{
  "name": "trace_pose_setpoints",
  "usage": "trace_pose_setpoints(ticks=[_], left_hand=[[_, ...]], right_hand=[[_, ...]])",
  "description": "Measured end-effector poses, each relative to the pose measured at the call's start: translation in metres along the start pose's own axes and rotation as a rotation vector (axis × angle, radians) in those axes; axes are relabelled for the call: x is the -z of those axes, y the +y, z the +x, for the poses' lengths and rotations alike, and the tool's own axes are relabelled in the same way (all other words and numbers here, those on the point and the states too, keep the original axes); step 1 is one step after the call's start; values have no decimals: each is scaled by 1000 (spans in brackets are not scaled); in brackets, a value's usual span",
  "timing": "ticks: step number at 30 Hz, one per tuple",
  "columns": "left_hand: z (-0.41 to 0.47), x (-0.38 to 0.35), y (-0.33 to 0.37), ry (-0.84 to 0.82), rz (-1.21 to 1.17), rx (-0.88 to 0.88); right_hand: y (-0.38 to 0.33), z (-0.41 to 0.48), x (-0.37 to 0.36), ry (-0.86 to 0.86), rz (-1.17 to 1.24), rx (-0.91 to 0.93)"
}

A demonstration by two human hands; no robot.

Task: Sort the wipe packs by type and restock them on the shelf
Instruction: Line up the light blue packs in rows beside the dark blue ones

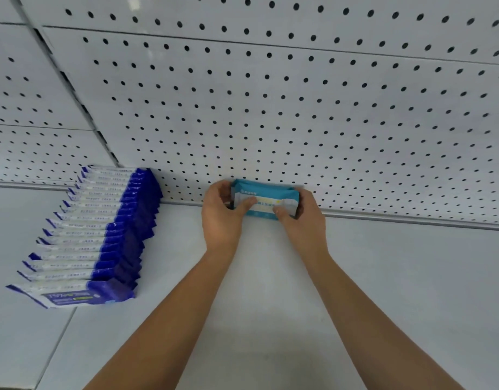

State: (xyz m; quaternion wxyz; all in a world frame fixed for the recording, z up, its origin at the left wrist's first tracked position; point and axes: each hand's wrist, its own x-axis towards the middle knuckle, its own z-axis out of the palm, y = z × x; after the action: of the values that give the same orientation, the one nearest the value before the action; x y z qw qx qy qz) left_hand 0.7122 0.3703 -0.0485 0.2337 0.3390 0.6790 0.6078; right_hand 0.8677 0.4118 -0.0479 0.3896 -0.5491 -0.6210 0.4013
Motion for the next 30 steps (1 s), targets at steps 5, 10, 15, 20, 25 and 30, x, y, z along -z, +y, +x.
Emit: trace_pose_setpoints(ticks=[5, 10, 15, 20, 25, 30], left_hand=[[7, 9, 0, -61, 41, -20], [6, 12, -3, -90, 53, -7], [6, 13, -7, -82, 47, 0], [6, 13, -8, -112, 52, 5], [0, 19, -4, -107, 67, 12], [-23, 34, 6, -73, 152, 59]], right_hand=[[-5, 1, -7, 37, 109, 21], [-6, -3, -14, 104, 116, -39], [-11, -5, -13, 121, 153, -5], [-11, -6, -12, 90, 111, -60], [-14, -16, -3, 84, 133, -73], [-10, -32, 22, 36, 128, -73]])
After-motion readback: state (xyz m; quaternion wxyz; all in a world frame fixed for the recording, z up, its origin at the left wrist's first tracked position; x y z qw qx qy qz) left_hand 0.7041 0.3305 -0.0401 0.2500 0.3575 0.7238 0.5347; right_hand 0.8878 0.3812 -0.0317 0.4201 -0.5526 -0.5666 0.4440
